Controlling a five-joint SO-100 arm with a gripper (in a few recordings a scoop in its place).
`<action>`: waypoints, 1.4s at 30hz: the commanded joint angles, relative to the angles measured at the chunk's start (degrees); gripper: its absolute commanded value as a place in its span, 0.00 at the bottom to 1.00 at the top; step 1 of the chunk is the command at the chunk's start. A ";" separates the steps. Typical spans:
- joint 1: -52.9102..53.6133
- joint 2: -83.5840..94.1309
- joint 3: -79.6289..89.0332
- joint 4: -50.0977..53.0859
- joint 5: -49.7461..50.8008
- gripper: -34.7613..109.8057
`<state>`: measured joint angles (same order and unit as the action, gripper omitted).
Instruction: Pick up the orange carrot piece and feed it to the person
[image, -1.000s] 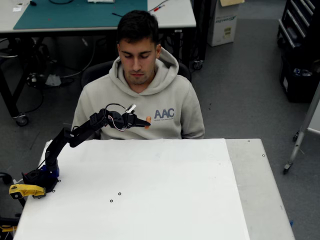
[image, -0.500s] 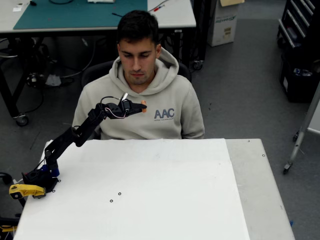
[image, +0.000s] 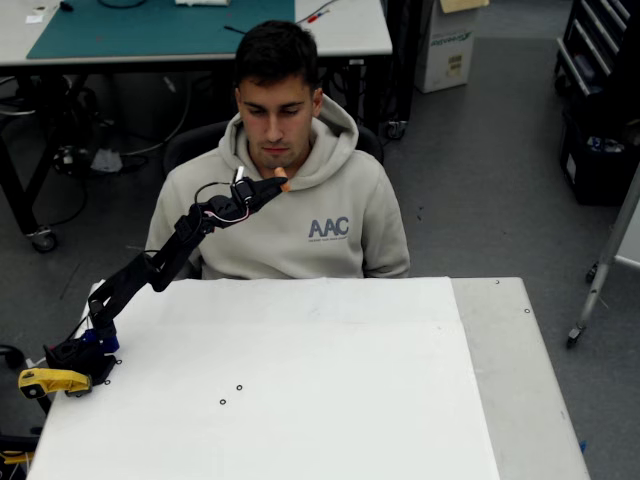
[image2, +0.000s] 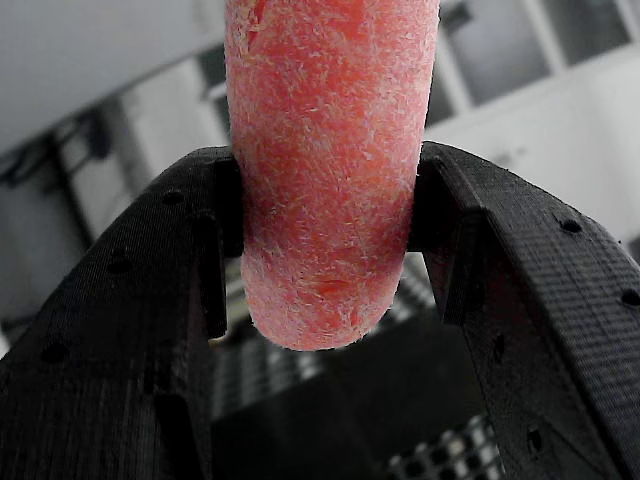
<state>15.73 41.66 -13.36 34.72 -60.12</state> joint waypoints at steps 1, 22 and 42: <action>-1.85 2.64 -5.27 -5.45 -0.62 0.23; -5.71 -6.94 -5.27 -6.33 -6.42 0.23; -8.35 -4.66 -5.36 -6.33 -6.50 0.23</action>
<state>7.56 31.38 -13.62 29.44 -65.65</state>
